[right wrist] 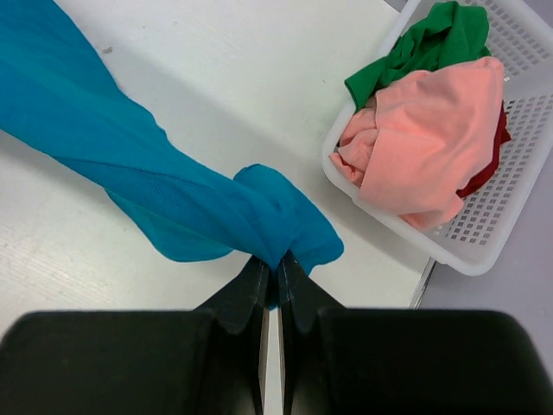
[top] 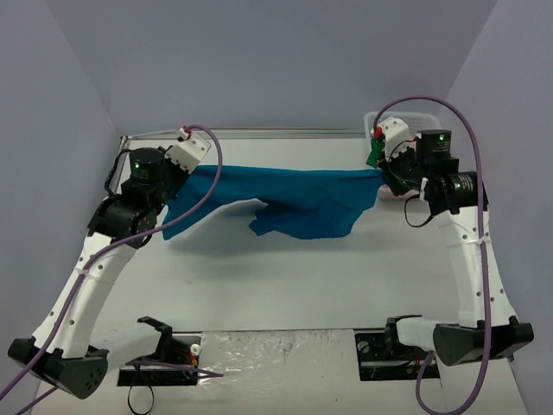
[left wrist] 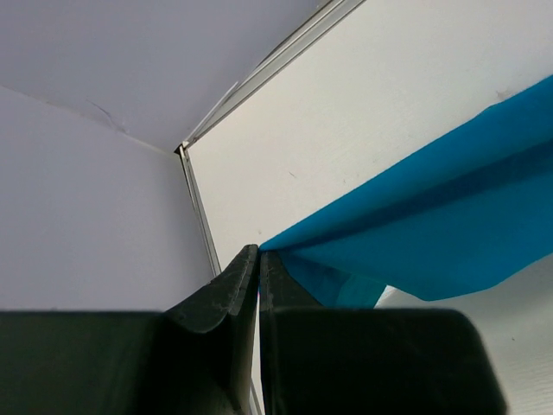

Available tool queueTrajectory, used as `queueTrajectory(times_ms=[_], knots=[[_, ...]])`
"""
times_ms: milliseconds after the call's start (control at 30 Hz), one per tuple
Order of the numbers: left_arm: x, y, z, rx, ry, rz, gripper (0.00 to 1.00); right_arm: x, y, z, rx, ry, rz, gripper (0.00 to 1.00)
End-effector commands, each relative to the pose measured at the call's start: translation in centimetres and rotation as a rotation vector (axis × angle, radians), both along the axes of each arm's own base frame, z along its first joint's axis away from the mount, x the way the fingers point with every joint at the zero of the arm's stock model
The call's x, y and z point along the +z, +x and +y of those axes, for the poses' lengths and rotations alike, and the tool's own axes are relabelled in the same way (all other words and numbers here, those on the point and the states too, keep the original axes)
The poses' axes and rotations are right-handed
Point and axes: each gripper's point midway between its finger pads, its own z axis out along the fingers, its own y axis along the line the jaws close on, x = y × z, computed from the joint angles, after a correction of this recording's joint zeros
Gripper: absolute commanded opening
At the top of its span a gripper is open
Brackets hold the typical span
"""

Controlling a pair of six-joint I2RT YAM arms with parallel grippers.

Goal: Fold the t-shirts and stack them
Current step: Flatten out the tshirt

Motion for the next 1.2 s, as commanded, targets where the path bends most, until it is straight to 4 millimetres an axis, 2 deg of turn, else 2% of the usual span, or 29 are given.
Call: queueTrajectory(times_ms=[0, 133, 300, 467, 567, 600, 633, 667, 700, 767, 800, 833, 867, 900, 933, 967, 1000, 1033, 1100, 1133, 1167], knots=[[1.9, -2.0, 1.1, 0.020, -0.027, -0.040, 0.02, 1.4, -2.4, -0.5, -0.012, 0.010, -0.030, 0.00], [2.6, -3.4, 1.3, 0.001, -0.039, -0.059, 0.02, 2.5, -4.0, -0.3, 0.002, 0.024, -0.045, 0.00], [2.8, -3.8, 1.5, 0.002, -0.042, -0.059, 0.02, 3.7, -5.1, -0.3, 0.007, 0.031, -0.072, 0.00], [1.9, -3.0, 1.1, -0.009, -0.026, -0.036, 0.02, 2.6, -4.5, -0.6, 0.017, -0.006, -0.046, 0.00], [0.8, -1.5, 0.7, 0.000, -0.012, -0.017, 0.02, 0.8, -2.6, -0.7, 0.011, -0.027, 0.007, 0.00], [-0.1, -0.7, 0.4, -0.001, -0.002, 0.005, 0.02, -0.3, -1.4, -0.8, 0.002, -0.036, 0.041, 0.00], [-0.4, -0.2, 0.3, 0.002, 0.002, 0.010, 0.02, -0.3, -0.3, -0.9, -0.010, -0.042, 0.030, 0.00], [-0.8, 1.0, 0.0, 0.009, 0.006, 0.015, 0.02, -1.5, 0.9, -0.9, -0.014, -0.048, 0.065, 0.00], [-0.9, 1.6, -0.1, 0.015, 0.009, 0.017, 0.02, -1.7, 1.8, -0.8, -0.016, -0.047, 0.067, 0.00], [-0.7, 3.1, -0.5, 0.026, 0.011, 0.006, 0.02, -0.3, 3.7, -0.4, -0.012, -0.030, 0.030, 0.00], [-1.5, 4.3, -0.6, 0.040, 0.030, 0.028, 0.02, -0.7, 5.0, -0.2, -0.013, -0.025, 0.045, 0.00], [-0.8, 5.4, -0.9, 0.049, 0.030, 0.022, 0.02, 0.7, 6.5, 0.1, -0.011, -0.010, 0.012, 0.00], [-0.2, 5.8, -0.9, 0.056, 0.027, 0.014, 0.02, 1.5, 7.2, 0.2, -0.014, -0.003, -0.006, 0.00], [2.0, 6.0, -1.1, 0.058, 0.002, -0.027, 0.02, 2.6, 7.6, 0.3, -0.016, 0.002, -0.033, 0.00], [2.7, 6.0, -1.1, 0.057, -0.006, -0.031, 0.02, 5.1, 8.1, 0.3, -0.022, 0.011, -0.093, 0.00], [3.6, 5.9, -1.1, 0.058, -0.015, -0.046, 0.02, 6.1, 8.2, 0.4, -0.024, 0.022, -0.117, 0.00], [5.7, 5.3, -1.2, 0.047, -0.043, -0.077, 0.02, 7.1, 8.1, 0.3, -0.026, 0.026, -0.142, 0.00], [6.6, 4.9, -1.2, 0.043, -0.058, -0.092, 0.02, 9.0, 7.4, 0.2, -0.026, 0.031, -0.189, 0.00], [9.3, 3.1, -0.8, 0.031, -0.090, -0.143, 0.02, 10.3, 6.5, 0.2, -0.024, 0.043, -0.221, 0.00], [10.5, 1.8, -0.4, 0.025, -0.103, -0.173, 0.02, 10.8, 5.3, 0.4, -0.008, 0.054, -0.236, 0.00], [10.7, 1.0, -0.3, 0.012, -0.102, -0.172, 0.02, 10.9, 4.6, 0.5, 0.001, 0.056, -0.241, 0.00]])
